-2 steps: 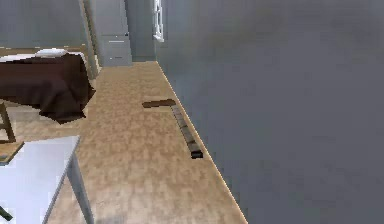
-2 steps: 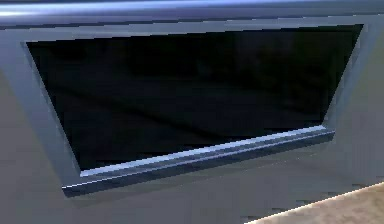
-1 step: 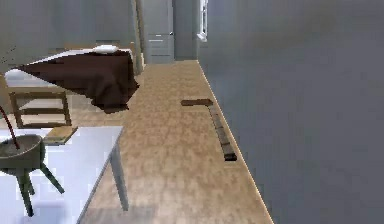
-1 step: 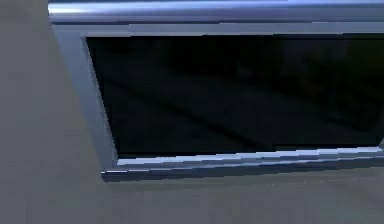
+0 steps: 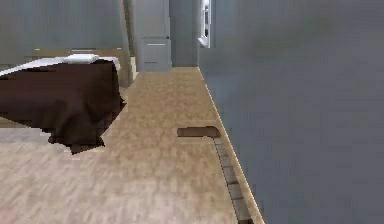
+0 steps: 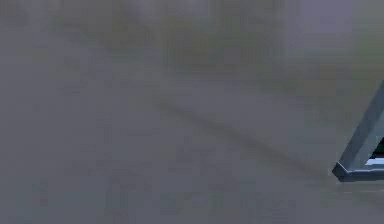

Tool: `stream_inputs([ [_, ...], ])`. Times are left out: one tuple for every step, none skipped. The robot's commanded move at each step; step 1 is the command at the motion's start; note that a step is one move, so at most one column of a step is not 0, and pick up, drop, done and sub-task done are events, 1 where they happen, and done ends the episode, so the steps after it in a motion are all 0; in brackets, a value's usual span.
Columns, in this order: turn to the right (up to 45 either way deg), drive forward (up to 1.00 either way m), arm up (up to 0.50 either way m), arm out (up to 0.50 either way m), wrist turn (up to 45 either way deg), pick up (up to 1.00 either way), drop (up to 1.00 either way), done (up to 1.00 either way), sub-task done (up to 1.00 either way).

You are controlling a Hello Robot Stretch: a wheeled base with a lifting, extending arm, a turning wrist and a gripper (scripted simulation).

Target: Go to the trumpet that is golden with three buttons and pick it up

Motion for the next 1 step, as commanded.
stream_inputs([
  [-6.0, 0.00, 0.00, 0.00, 0.0, 0.00, 0.00, 0.00, 0.00],
])
